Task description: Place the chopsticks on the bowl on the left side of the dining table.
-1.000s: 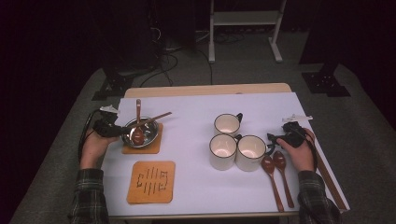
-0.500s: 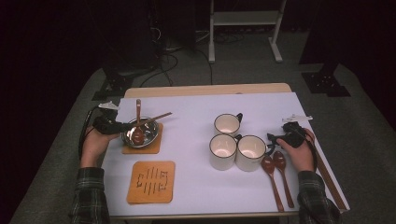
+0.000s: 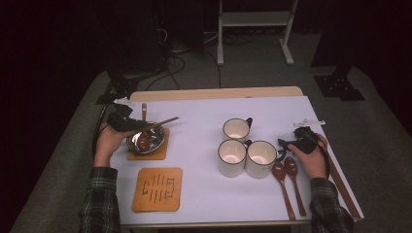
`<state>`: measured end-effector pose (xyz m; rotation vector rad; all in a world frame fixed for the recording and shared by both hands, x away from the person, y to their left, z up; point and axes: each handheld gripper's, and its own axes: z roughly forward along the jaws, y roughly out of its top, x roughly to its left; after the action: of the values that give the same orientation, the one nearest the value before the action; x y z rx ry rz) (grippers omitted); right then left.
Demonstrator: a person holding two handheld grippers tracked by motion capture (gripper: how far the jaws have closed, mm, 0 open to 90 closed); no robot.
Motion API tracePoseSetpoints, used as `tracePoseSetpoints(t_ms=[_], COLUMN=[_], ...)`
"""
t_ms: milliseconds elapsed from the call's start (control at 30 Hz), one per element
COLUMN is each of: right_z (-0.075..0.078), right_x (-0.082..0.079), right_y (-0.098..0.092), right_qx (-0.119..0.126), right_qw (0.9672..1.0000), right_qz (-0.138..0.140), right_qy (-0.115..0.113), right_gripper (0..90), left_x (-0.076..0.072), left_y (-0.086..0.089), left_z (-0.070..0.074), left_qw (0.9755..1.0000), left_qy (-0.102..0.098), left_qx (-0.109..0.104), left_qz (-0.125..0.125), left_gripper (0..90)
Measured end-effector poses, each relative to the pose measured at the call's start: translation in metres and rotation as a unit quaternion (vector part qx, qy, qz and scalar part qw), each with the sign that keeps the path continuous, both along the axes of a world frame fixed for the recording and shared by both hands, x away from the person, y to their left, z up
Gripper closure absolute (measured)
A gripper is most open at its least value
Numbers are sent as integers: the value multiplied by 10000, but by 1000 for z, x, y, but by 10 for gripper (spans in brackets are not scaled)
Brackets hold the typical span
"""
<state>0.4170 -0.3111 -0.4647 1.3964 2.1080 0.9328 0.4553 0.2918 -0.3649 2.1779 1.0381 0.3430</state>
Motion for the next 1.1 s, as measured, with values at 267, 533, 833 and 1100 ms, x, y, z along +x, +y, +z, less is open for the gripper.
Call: tracePoseSetpoints(t_ms=[267,533,833,1100], right_z=[0,0,0,0], right_x=[0,0,0,0], right_y=[0,0,0,0], right_qx=[3,7,5,2], right_qw=[10000,10000,10000,10000], right_qz=[1,-1,-1,-2], right_qy=[3,6,3,0], right_gripper=[182,182,182,182], left_x=[16,32,48,53], left_y=[-16,-31,-46,-53], left_z=[-1,-8,-17,-27], left_qw=[10000,10000,9999,9997], left_qy=[-43,22,47,187], left_qx=[49,78,146,169], left_qz=[-10,-14,-1,-10], left_gripper=[900,900,900,900])
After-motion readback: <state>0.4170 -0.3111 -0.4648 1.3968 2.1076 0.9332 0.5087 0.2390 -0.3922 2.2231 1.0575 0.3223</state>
